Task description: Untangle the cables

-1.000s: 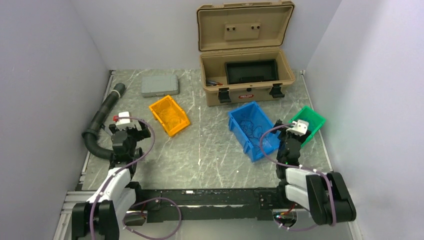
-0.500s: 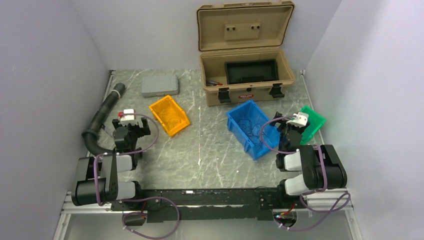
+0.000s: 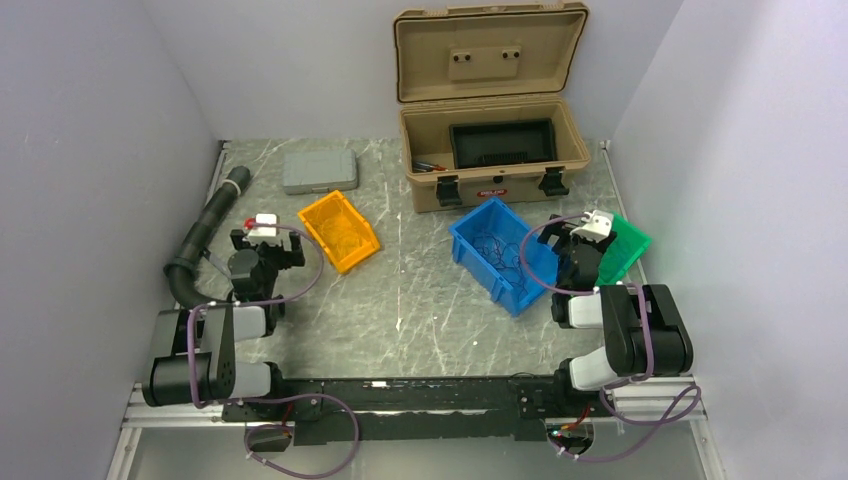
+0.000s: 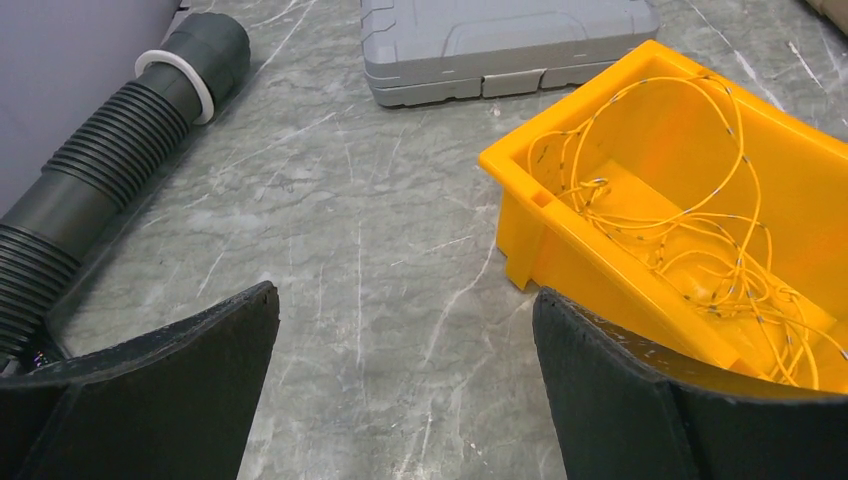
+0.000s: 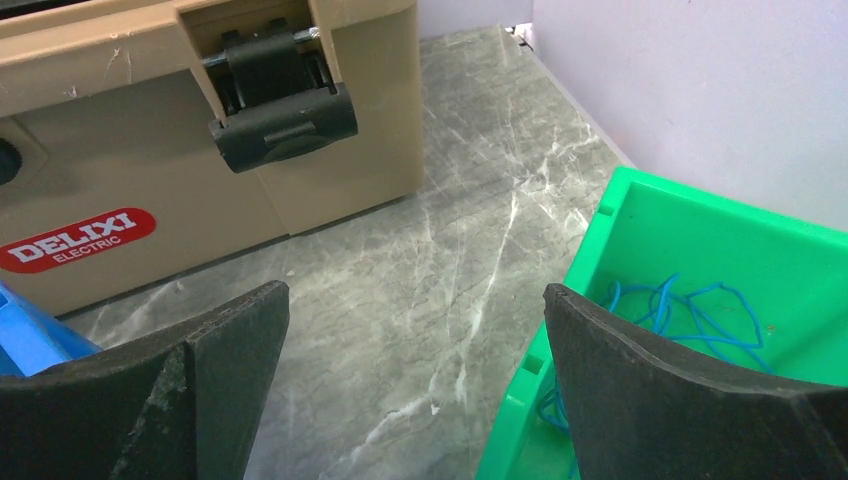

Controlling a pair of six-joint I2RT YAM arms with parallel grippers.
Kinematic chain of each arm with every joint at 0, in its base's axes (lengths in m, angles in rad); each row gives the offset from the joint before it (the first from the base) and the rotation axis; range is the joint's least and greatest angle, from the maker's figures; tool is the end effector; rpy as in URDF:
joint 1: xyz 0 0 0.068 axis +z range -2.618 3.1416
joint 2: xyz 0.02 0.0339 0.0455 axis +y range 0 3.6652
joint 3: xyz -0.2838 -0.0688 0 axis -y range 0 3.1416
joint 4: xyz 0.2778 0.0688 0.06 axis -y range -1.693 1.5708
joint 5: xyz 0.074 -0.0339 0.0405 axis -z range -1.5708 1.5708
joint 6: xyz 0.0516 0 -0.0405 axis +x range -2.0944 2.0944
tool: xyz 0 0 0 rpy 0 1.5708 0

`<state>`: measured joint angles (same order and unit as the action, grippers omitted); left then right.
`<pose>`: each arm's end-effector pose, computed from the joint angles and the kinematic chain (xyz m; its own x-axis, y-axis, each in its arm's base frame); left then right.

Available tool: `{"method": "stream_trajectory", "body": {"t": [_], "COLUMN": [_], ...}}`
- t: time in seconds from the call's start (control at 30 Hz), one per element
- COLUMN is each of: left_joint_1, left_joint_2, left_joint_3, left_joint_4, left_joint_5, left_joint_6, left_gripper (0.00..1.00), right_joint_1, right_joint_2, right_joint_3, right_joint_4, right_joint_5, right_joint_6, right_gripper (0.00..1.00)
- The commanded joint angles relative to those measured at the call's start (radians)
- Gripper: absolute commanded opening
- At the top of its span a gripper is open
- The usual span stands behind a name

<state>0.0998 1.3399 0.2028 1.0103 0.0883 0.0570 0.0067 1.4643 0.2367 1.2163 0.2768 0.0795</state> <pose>0.2498 0.0204 0.1470 -0.1263 0.0444 -0.9910 -0.0050 0.9990 0.0454 0.2635 -0.0123 0.1529 0.0099 0.0765 -0.9970 0.2669 0.9607 0.0763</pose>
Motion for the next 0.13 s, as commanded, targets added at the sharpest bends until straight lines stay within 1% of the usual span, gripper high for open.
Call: {"method": "stream_trajectory", "body": {"t": [0.0, 0.1], "left_joint_1": [-0.018, -0.019], "left_joint_2": [0.009, 0.009], "left_joint_3": [0.032, 0.030], "left_joint_4": [0.033, 0.041], "left_joint_5": [-0.018, -0.019], "left_joint_6": [0.021, 0.020], "left_gripper": [0.99, 0.99], "right_joint_1": [-0.002, -0.002], "right_joint_2": [0.016, 0.015], "right_joint_3": [0.004, 0.005], "right_joint_4": [-0.082, -0.085], "right_joint_5": [-0.022, -0.022], "right_joint_6": [-0.019, -0.019], "right_gripper": [1.00, 1.00]}}
